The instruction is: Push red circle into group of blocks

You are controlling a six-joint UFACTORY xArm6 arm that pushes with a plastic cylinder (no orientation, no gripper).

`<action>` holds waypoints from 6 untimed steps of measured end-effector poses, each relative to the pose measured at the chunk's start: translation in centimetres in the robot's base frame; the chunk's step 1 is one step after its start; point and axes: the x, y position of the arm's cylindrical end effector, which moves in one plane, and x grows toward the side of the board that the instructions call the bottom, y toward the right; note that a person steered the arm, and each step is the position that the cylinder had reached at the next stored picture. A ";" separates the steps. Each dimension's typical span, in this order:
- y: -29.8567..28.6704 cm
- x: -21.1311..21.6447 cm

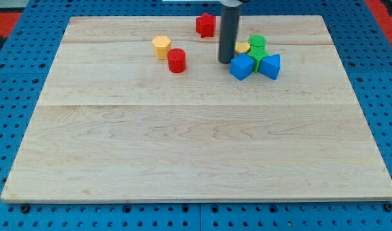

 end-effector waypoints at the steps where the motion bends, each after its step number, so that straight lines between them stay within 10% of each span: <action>1: -4.1 2.8; 4: -14.8 1.6; 6: -4.6 0.0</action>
